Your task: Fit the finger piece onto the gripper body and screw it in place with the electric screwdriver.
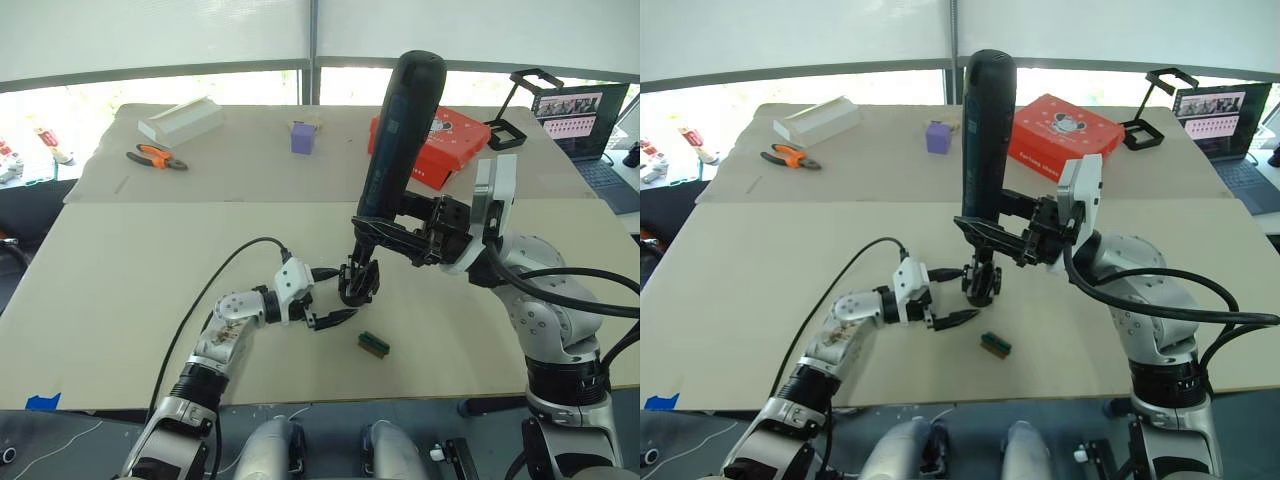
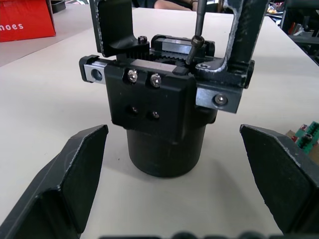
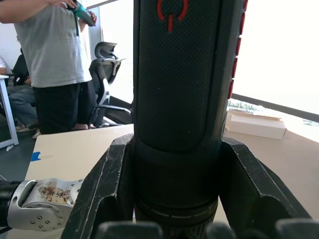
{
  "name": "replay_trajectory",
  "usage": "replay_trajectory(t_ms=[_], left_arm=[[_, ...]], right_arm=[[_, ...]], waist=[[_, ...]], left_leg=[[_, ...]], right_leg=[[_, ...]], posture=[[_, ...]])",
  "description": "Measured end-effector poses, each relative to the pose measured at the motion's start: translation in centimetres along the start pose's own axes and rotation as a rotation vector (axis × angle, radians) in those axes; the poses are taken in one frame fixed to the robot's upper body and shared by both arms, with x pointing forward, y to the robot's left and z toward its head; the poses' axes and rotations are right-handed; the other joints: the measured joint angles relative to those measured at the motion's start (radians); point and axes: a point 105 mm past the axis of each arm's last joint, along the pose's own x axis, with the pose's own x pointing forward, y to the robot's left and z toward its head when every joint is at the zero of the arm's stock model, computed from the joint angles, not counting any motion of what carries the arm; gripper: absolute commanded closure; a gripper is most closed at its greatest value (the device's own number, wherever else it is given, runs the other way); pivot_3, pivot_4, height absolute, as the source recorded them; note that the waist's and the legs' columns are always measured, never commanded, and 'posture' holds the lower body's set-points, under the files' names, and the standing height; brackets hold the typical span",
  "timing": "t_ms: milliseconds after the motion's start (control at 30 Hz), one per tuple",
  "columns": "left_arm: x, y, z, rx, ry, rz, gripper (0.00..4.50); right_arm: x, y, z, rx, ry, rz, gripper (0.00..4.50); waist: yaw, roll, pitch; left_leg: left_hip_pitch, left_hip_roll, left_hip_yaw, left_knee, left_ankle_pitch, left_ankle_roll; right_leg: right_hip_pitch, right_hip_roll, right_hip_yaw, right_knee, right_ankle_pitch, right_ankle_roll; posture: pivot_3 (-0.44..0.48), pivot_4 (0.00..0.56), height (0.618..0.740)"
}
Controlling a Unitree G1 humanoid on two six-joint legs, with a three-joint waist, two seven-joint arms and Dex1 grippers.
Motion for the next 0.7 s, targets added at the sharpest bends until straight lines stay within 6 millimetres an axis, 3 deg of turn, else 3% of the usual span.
replay_trajectory(t_ms=[200, 700], left_arm=[[-0.7, -0.4, -0.7, -0.027, 0.003, 0.000, 0.00], [-1.2, -0.3, 0.8, -0.021, -0.056, 0.004, 0.00]], right_arm=[[0.1, 0.2, 0.2, 0.011, -0.016, 0.012, 2.59], [-0.1, 0.0, 0.0, 0.011, -0.002, 0.008, 2.59]], waist=[[0.001, 0.000, 0.000], [0.000, 0.000, 0.000]], left_leg=[[0.000, 0.000, 0.000, 0.000, 0.000, 0.000], [0.000, 0.000, 0.000, 0.000, 0.000, 0.000]], right_leg=[[0.000, 0.000, 0.000, 0.000, 0.000, 0.000], [0.000, 0.000, 0.000, 0.000, 0.000, 0.000]], posture=[[0.000, 0.150, 0.740], [0.000, 0.150, 0.740]])
